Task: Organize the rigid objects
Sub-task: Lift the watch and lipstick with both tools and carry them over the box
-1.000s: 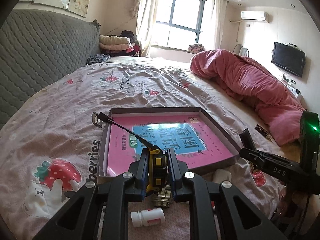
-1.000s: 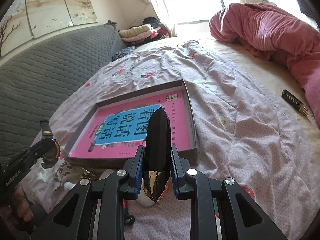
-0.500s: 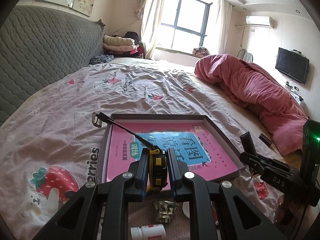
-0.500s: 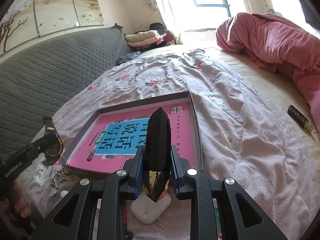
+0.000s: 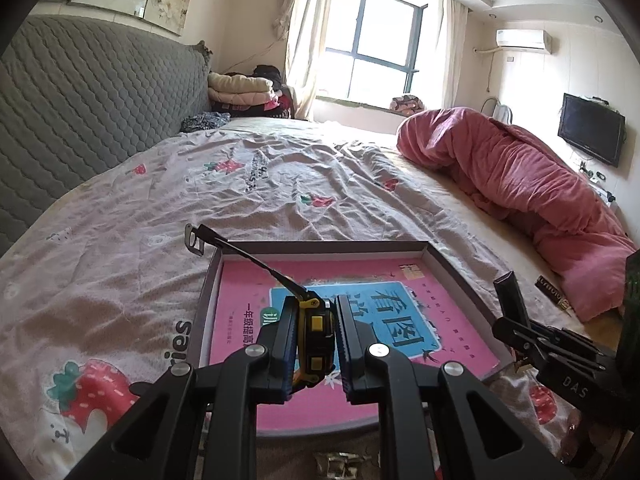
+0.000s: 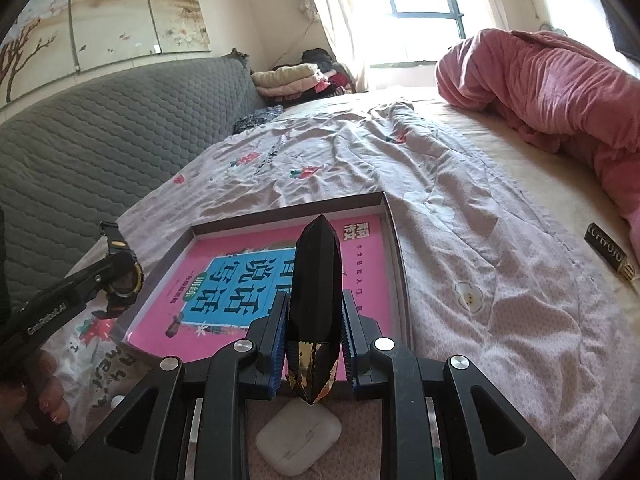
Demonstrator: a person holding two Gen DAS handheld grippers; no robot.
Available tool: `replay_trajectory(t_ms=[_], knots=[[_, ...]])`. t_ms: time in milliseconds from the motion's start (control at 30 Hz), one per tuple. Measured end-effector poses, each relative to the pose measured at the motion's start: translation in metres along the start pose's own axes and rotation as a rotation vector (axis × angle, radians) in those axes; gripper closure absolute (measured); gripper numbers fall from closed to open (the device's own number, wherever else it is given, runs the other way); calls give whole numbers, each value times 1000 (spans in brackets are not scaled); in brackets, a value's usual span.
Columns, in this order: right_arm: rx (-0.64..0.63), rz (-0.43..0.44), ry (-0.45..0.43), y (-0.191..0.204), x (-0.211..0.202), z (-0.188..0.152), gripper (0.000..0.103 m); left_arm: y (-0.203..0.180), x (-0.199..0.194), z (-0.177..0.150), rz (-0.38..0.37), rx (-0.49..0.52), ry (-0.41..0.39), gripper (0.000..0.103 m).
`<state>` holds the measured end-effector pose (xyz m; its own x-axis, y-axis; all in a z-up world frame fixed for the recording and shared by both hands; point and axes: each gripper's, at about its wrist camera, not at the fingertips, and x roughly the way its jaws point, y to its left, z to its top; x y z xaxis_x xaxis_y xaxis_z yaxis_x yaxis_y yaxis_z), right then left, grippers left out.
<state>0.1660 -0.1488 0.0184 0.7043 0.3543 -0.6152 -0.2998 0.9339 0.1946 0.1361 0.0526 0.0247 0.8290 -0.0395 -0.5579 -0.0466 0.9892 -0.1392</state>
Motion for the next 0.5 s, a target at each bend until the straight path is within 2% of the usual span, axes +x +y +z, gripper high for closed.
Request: replay_trajectory(t_ms=[500], knots=[[0, -19, 31, -8, 33, 7, 79, -13, 37, -11, 23, 97, 72, 85]])
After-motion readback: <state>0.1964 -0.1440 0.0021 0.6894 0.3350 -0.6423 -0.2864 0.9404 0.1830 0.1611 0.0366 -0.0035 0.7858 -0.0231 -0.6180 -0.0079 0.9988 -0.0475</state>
